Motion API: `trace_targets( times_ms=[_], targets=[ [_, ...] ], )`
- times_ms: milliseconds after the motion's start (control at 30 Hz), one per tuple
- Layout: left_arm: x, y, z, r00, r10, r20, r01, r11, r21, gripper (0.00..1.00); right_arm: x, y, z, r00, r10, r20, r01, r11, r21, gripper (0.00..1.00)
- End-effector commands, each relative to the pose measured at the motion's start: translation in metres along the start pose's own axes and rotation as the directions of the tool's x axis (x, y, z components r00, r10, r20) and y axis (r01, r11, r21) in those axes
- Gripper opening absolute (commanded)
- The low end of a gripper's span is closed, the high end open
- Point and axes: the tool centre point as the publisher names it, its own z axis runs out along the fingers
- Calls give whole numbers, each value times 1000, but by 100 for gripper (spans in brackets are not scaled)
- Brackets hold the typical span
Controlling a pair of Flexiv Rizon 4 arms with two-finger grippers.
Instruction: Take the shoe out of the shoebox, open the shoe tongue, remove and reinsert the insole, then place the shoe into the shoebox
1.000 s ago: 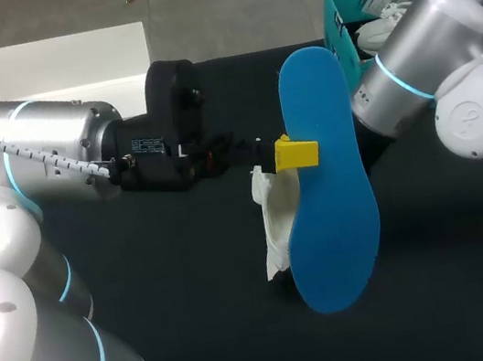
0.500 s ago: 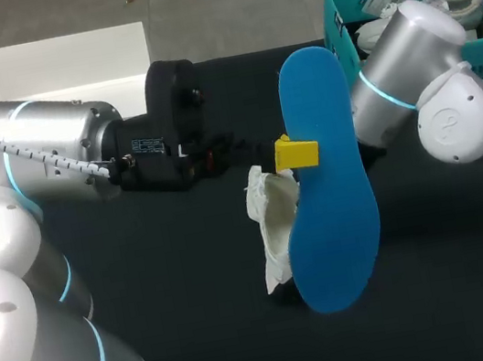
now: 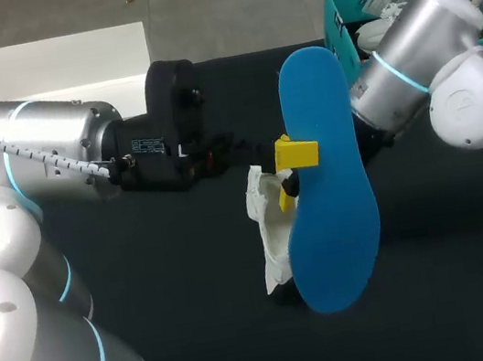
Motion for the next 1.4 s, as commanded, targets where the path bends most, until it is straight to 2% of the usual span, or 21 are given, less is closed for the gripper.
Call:
trace_targets(
  times_ms=[33,133,200,233,267,300,633,733,800,900,1167,1300,1400],
  targets=[
    [5,2,4,1000,1,9,-1,1000,9,0,-6,-18,-35,988,10,-156,-14,1000,-24,100],
    [5,2,4,1000,1,9,-1,1000,9,0,-2,-19,-49,975,16,-224,-21,1000,-17,100],
    [5,2,4,1000,1,9,-1,1000,9,0,4,-17,-57,971,8,-239,-3,1000,21,100],
    [5,2,4,1000,1,9,-1,1000,9,0,7,-16,-60,980,-11,-197,19,999,39,100],
    [5,2,4,1000,1,9,-1,1000,9,0,12,-14,-60,995,-26,-92,30,998,47,100],
    [5,2,4,1000,1,9,-1,1000,9,0,14,-13,-60,999,-35,-35,35,999,26,100],
    [5,2,4,1000,1,9,-1,1000,9,0,14,-13,-60,999,-35,-35,35,999,26,100],
    [5,2,4,1000,1,9,-1,1000,9,0,7,-4,-58,975,25,-222,-30,999,-19,100],
    [5,2,4,1000,1,9,-1,1000,9,0,7,-5,-71,948,41,-314,-59,997,-47,100],
    [5,2,4,1000,1,9,-1,1000,9,0,11,-12,-100,925,21,-379,-70,991,-115,100],
    [5,2,4,1000,1,9,-1,1000,9,0,33,-35,-171,887,-58,-459,-57,971,-233,100],
    [5,2,4,1000,1,9,-1,1000,9,0,42,-44,-195,865,-85,-494,-64,959,-277,100],
    [5,2,4,1000,1,9,-1,1000,9,0,49,-47,-206,855,-95,-509,-59,959,-278,100]
  ],
)
